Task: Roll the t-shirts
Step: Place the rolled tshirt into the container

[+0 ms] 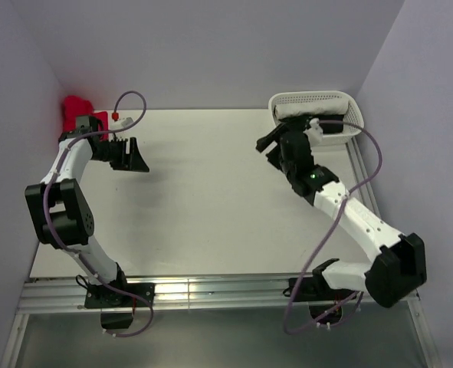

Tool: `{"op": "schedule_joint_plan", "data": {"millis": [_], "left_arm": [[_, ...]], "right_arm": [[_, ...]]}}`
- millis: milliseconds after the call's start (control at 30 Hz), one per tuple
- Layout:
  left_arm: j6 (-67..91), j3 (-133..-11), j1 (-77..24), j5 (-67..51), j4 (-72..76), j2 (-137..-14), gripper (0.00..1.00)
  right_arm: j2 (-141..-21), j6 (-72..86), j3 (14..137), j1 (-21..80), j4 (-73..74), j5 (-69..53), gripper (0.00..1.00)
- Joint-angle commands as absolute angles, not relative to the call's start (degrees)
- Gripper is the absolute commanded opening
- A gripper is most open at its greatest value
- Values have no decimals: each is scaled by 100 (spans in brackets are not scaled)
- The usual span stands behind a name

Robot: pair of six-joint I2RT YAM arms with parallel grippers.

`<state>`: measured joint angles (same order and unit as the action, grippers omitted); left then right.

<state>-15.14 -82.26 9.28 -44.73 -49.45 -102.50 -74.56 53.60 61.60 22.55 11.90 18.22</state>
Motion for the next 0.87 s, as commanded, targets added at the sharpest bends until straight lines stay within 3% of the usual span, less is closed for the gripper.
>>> {"op": "schedule_joint_plan", "data": {"millis": [0, 133, 433, 833], "left_arm": [[-1521, -7955, 923, -4281, -4702, -9608, 63], [-1521, -7674, 914, -4280, -4641, -9256, 64], [-1441, -7348, 905, -4412, -4605, -8780, 64], [-1397, -7225, 844, -4360, -4570, -8605, 64]], "right_arm": [[-6752, 5167, 5181, 2767, 1037, 2443, 88], [-5943, 5466, 4238, 3505, 1055, 2724, 89], [-3737, 5661, 3164, 3735, 1800, 3252, 90], [-3217, 5476, 3076, 3744, 1908, 3454, 93]]}}
